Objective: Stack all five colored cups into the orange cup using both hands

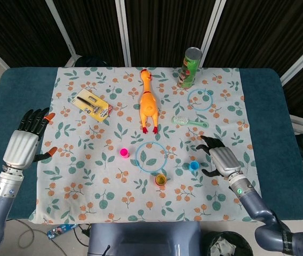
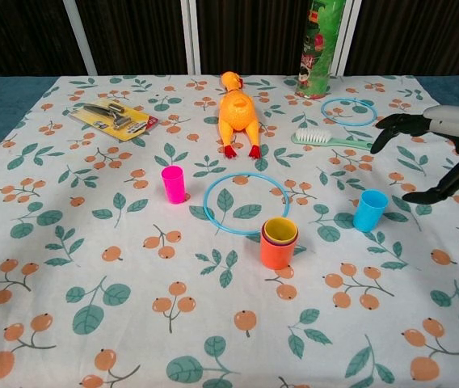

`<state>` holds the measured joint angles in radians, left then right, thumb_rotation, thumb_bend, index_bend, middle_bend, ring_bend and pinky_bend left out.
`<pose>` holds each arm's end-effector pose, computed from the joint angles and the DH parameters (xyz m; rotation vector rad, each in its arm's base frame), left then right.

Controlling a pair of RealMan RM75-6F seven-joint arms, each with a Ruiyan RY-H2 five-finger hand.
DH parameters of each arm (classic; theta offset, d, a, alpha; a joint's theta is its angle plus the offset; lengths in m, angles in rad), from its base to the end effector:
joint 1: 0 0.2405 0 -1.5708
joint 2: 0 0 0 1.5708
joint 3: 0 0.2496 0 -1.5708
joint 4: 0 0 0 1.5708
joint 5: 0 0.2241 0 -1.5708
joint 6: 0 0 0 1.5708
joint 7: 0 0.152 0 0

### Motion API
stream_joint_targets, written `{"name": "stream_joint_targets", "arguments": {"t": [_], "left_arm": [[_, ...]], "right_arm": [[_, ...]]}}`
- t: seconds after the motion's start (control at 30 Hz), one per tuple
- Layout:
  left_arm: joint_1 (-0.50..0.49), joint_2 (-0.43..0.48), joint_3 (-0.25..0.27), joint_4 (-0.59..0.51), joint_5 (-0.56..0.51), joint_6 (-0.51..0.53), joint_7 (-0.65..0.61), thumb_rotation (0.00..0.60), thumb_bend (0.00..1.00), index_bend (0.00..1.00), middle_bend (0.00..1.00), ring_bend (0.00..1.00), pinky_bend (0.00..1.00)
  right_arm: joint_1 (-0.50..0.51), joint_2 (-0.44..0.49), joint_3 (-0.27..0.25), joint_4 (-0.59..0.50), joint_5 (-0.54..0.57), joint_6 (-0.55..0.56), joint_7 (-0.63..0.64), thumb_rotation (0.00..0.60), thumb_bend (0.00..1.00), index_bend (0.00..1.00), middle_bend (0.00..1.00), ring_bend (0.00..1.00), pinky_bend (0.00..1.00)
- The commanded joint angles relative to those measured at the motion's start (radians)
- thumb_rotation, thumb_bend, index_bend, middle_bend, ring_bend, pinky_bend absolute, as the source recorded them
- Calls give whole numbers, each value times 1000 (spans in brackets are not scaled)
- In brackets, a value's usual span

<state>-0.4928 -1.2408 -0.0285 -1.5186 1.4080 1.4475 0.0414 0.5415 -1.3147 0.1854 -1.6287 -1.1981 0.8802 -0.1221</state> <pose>-0.2329 0.3018 0.1093 -1.5659 -0.7101 -1.1170 -0.2054 -0.3181 0.0223 1.7711 -1.1987 0.8910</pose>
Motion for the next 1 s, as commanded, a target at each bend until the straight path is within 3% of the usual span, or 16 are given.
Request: {"name": "stream_joint_targets", "arguments": {"t": [0.03, 1.0], "left_arm": [[7, -6, -2, 16, 12, -5, -7, 600, 168, 85, 0, 0, 0], [42, -31, -53, 60, 17, -66, 1, 600, 168, 85, 0, 0, 0]], "right_arm": [[5, -20, -10, 16, 6, 4, -8, 600, 333, 265, 2, 0, 77], [8, -109, -45, 106, -30, 44, 70, 600, 332, 397, 3, 20, 90]]}}
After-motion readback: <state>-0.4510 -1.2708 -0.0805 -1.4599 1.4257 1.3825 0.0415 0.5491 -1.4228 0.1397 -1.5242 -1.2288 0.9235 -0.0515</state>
